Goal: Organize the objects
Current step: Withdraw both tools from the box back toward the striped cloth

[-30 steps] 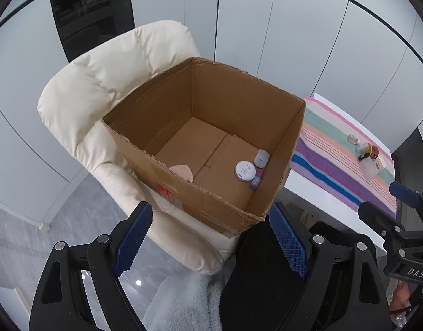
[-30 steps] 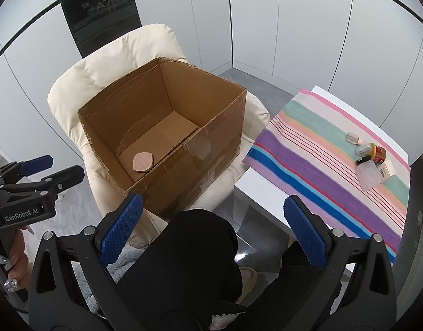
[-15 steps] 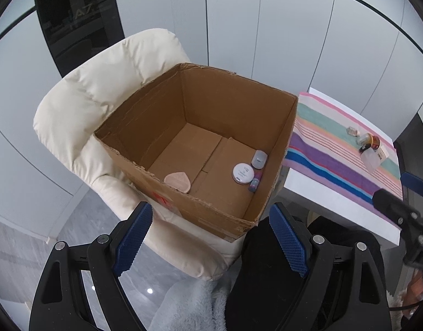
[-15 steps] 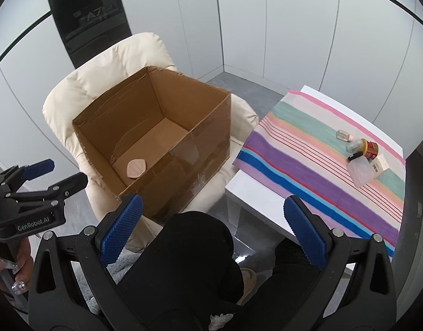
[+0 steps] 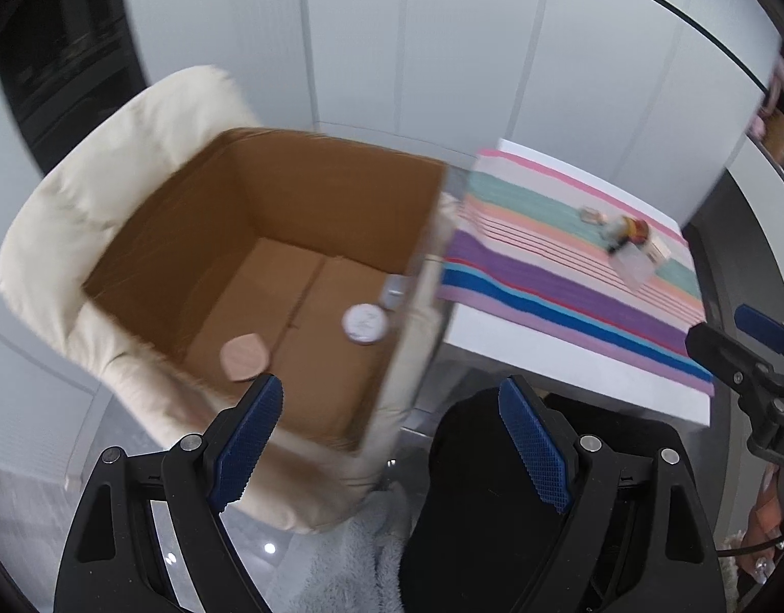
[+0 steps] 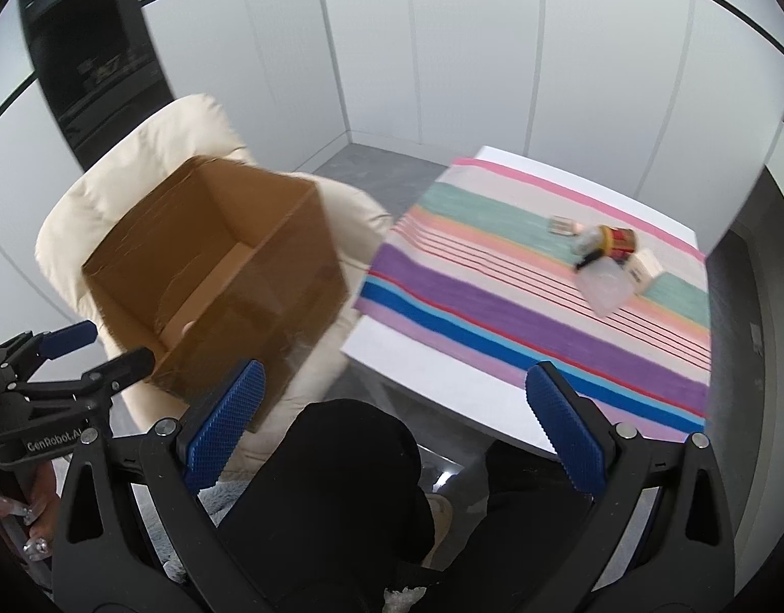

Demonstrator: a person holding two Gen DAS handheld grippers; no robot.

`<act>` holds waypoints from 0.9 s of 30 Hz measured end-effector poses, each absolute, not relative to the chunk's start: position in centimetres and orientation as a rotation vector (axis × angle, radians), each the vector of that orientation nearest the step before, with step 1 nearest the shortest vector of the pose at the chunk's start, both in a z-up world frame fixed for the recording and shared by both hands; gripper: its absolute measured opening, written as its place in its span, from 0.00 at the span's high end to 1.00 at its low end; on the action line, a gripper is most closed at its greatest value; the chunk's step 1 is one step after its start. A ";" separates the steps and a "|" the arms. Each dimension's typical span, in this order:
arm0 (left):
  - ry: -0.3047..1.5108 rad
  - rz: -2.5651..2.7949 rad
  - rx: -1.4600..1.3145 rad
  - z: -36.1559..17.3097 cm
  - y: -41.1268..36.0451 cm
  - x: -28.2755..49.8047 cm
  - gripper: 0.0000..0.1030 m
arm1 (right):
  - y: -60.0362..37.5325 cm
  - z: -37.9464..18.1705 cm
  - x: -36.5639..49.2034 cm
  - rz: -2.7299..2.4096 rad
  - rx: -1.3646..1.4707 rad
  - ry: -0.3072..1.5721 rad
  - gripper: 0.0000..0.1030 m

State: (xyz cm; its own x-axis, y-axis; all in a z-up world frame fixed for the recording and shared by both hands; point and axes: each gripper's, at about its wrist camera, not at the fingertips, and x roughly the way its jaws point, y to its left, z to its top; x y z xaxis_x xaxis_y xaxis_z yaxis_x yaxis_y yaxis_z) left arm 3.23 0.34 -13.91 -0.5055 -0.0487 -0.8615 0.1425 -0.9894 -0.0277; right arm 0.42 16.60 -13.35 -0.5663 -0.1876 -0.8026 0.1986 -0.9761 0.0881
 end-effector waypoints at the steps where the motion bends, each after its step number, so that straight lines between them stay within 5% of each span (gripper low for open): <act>1: 0.123 -2.646 1.513 -14.0 1.3 2.8 0.15 | 17.4 -13.4 0.5 -2.617 1.337 0.009 0.00; 27: -0.159 -2.846 1.723 -15.0 18.6 -6.6 0.15 | 39.5 -17.7 2.2 -2.885 1.560 -0.349 0.00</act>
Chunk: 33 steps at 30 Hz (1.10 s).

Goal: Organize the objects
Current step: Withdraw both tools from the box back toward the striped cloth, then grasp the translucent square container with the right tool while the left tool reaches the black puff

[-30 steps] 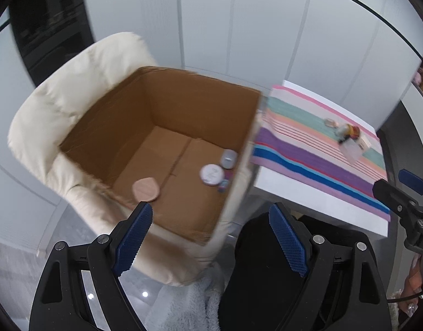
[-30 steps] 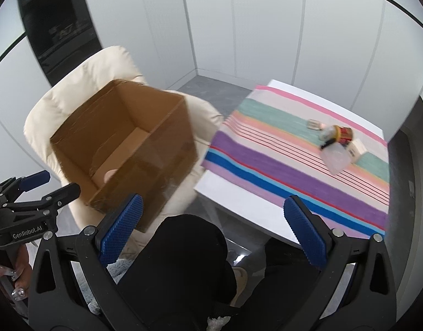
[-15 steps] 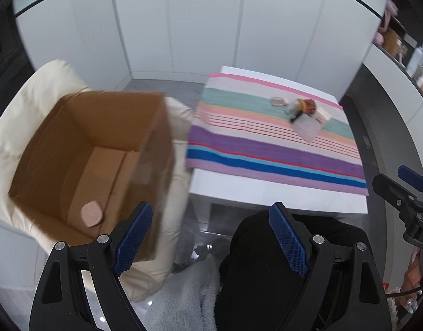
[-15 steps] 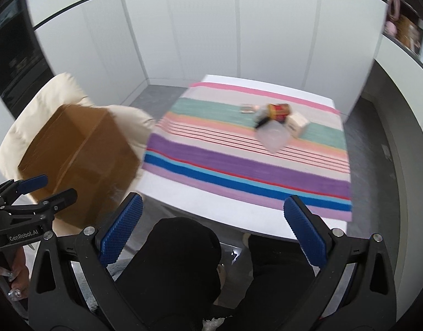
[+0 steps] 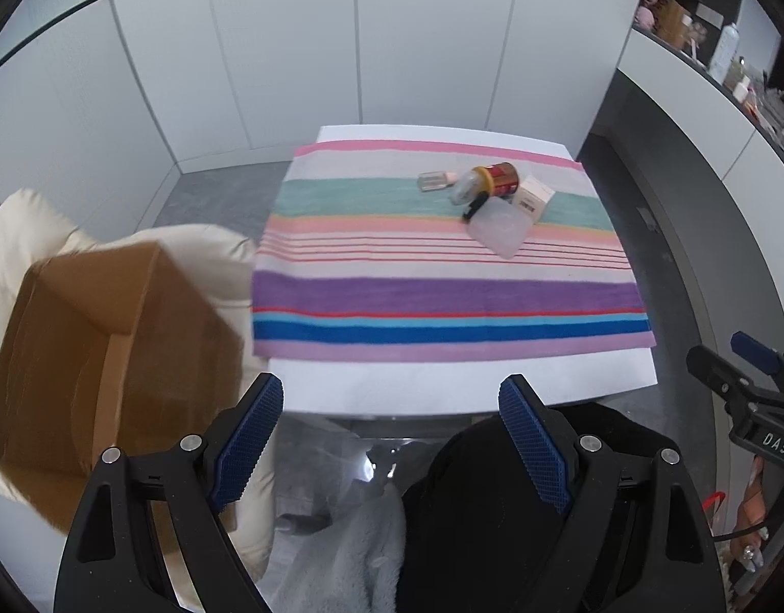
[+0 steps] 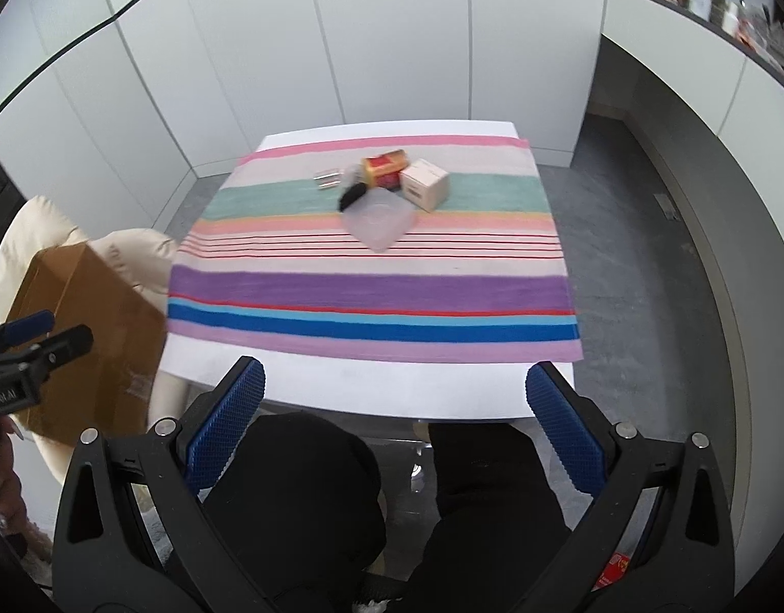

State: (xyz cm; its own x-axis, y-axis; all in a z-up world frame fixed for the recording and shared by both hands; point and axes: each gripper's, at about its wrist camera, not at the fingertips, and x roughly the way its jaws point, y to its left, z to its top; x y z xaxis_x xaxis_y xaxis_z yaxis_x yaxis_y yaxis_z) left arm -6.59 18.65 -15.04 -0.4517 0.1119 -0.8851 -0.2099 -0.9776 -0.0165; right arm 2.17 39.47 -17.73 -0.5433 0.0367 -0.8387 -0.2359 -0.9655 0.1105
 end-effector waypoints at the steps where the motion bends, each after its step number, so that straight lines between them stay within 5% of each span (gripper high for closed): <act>1: 0.154 2.518 -1.525 -15.1 19.2 -7.1 0.15 | 40.1 -18.1 2.0 2.604 -1.411 0.324 0.00; 23: 0.271 2.354 -1.637 -22.6 25.1 -21.3 0.15 | 43.6 -31.0 -14.2 2.834 -1.589 0.297 0.00; 33: 0.244 2.272 -1.763 -27.7 24.6 -24.5 0.15 | 41.0 -36.8 -23.1 2.853 -1.628 -0.110 0.00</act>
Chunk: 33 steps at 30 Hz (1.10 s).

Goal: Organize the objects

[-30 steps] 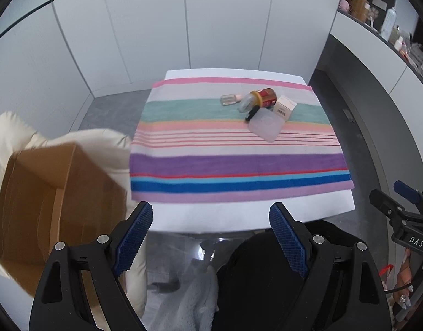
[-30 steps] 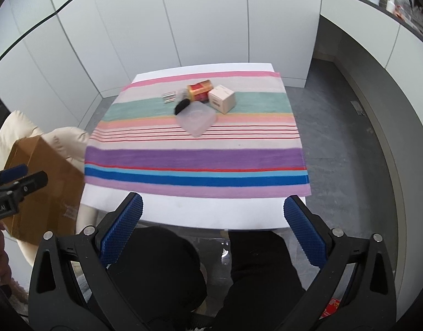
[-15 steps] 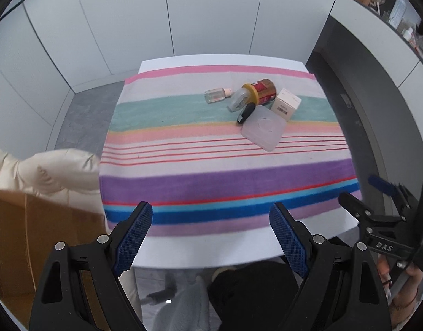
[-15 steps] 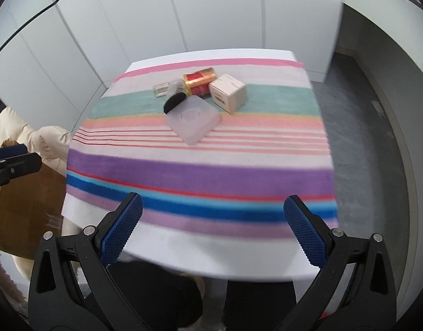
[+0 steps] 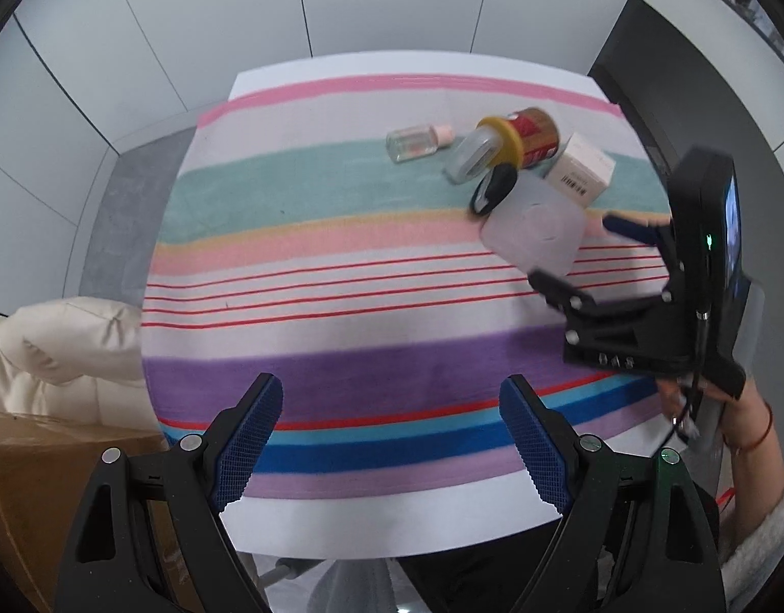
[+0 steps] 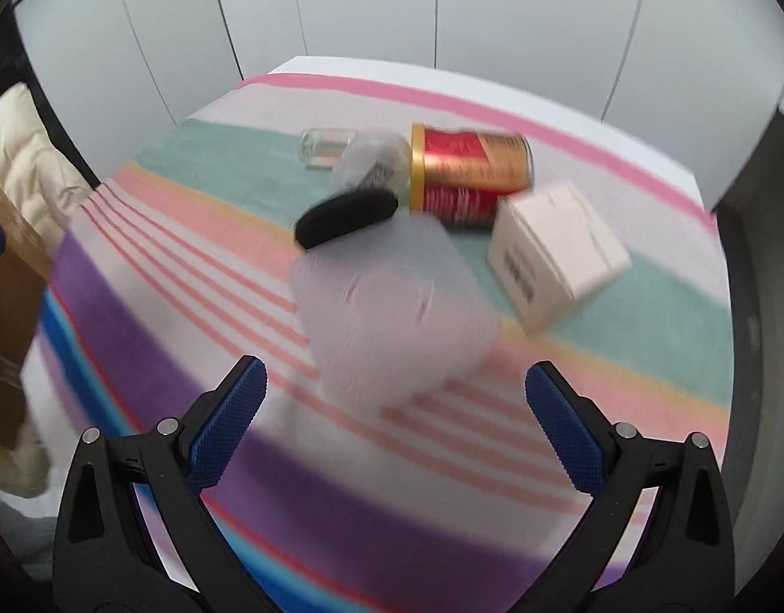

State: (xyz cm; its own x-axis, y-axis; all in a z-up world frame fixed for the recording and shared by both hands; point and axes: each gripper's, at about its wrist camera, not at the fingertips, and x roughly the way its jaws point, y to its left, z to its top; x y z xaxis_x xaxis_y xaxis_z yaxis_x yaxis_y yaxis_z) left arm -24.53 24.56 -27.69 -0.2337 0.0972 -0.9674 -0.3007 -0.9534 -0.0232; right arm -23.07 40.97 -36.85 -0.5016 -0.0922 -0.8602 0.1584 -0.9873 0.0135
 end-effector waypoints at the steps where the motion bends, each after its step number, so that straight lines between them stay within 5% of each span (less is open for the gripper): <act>1: 0.252 2.273 -1.770 -28.2 24.5 -24.7 0.15 | 40.7 -37.0 -23.5 -2.605 1.481 0.117 0.00; 7: 0.276 2.261 -1.818 -30.5 24.9 -25.7 0.15 | 38.1 -37.9 -24.1 -2.638 1.459 0.250 0.14; 17: 0.289 2.312 -1.661 -32.2 29.3 -29.1 0.15 | 43.2 -35.7 -17.3 -2.667 1.506 -0.178 0.15; 24: 0.307 2.408 -1.585 -36.2 34.4 -33.3 0.15 | 46.9 -35.6 -15.4 -2.727 1.558 -0.273 0.15; 26: 0.301 2.422 -1.596 -37.0 34.8 -33.8 0.21 | 47.7 -35.2 -14.7 -2.737 1.559 -0.272 0.15; 30: 0.215 2.418 -1.613 -37.2 34.2 -33.9 0.62 | 48.2 -34.9 -15.0 -2.746 1.552 -0.276 0.16; 33: 0.192 2.440 -1.603 -36.9 33.5 -33.9 0.68 | 48.2 -34.6 -15.4 -2.755 1.542 -0.273 0.16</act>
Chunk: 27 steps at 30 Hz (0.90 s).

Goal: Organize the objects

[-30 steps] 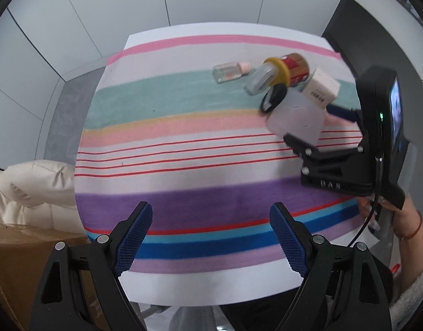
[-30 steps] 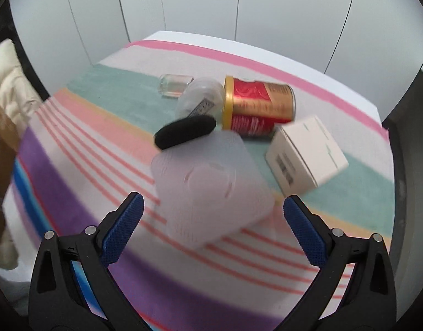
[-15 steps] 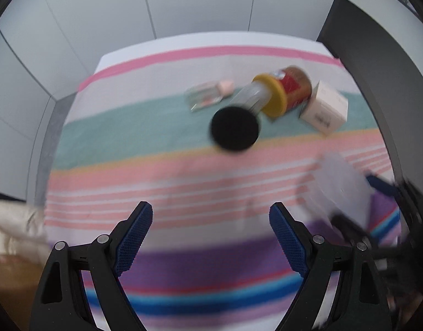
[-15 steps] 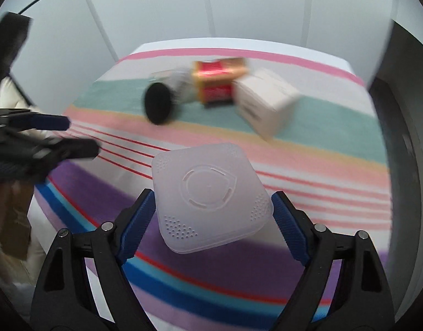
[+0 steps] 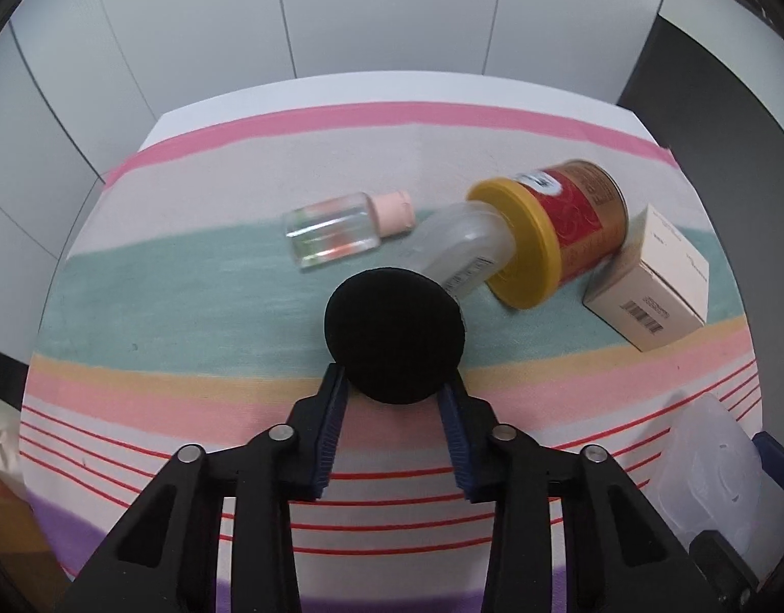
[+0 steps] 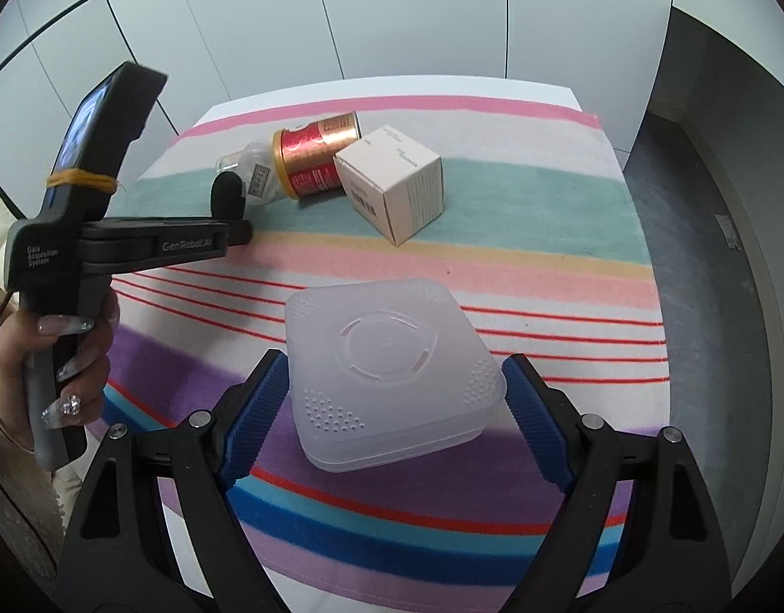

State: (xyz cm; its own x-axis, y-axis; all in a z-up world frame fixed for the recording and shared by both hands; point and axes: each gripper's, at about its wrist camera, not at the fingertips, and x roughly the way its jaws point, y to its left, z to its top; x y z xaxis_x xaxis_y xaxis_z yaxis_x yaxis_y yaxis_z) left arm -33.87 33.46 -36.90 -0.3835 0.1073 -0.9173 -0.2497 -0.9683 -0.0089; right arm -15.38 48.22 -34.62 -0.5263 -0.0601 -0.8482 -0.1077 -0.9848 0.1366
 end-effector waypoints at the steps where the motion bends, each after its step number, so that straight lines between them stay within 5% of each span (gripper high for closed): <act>1: 0.189 2.446 -1.601 -36.7 33.2 -33.9 0.69 | 48.2 -34.6 -15.5 2.706 -1.511 0.270 0.16; 17: 0.208 2.454 -1.518 -30.1 32.3 -31.9 0.71 | 47.4 -29.7 -15.7 2.704 -1.420 0.253 0.18; 21: 0.226 2.462 -1.488 -27.7 31.9 -31.1 0.86 | 46.7 -27.1 -15.4 2.727 -1.373 0.223 0.18; 27: 0.241 2.489 -1.469 -24.7 30.9 -30.1 0.85 | 45.4 -23.4 -15.1 2.755 -1.320 0.188 0.18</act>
